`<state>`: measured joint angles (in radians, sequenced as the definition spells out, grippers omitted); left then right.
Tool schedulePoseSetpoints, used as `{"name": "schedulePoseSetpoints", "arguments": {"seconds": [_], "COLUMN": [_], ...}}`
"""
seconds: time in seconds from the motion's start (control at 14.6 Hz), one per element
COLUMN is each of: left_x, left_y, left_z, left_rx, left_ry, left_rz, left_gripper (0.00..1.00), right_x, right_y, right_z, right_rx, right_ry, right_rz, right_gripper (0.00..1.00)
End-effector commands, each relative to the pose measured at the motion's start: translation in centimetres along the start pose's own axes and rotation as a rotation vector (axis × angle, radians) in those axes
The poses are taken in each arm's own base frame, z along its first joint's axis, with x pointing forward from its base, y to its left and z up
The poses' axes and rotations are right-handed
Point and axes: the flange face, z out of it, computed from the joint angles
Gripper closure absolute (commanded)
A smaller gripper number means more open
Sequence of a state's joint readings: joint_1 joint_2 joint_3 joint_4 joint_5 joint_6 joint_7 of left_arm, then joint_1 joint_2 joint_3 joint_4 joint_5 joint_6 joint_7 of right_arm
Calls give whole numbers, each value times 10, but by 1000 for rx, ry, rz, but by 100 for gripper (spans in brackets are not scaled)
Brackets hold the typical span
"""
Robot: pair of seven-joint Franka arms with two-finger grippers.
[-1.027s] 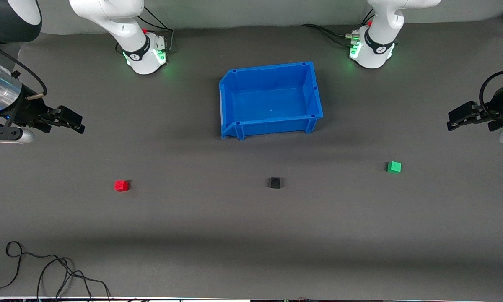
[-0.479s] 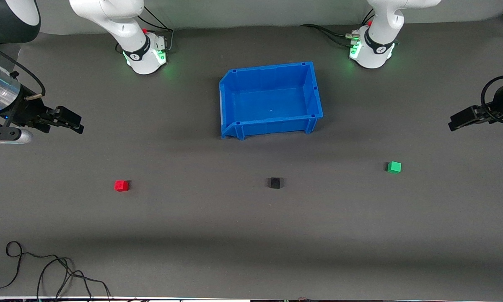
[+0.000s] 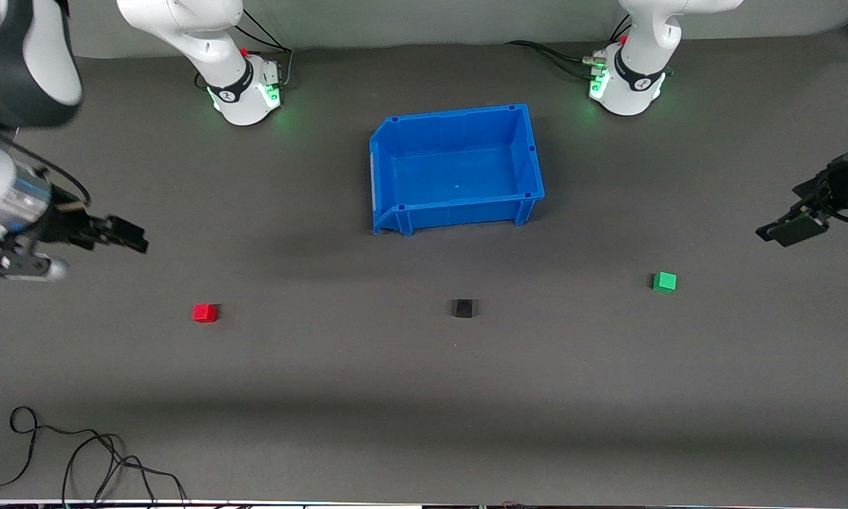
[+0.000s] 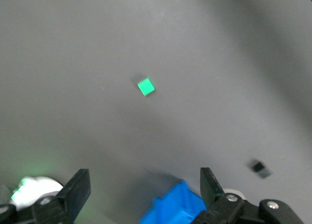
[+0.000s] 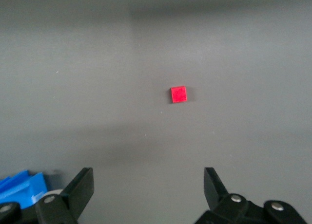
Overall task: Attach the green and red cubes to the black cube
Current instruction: 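Grasp the green cube with the left gripper while the right gripper grasps the red cube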
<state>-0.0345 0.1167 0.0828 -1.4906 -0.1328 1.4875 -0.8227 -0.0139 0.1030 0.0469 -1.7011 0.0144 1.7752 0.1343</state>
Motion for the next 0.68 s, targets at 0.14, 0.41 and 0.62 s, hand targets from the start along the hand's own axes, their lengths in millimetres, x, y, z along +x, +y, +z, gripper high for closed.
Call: {"name": "schedulePoseSetpoints", "arguments": {"seconds": [0.14, 0.41, 0.62], "left_x": [33, 60, 72], "left_y": [-11, -37, -51], "left_z": [78, 171, 235], "left_rx": [-59, -133, -210], "left_ry": [-94, -135, -187], "left_rz": [-270, -416, -550], "left_gripper": [0, 0, 0], "right_x": [24, 38, 41], "right_y": [7, 13, 23], "right_z": [88, 166, 216], "right_rx": [-5, -12, -18], "right_ry": [33, 26, 16], "right_rz": [-7, -3, 11], "right_gripper": [0, 0, 0]}}
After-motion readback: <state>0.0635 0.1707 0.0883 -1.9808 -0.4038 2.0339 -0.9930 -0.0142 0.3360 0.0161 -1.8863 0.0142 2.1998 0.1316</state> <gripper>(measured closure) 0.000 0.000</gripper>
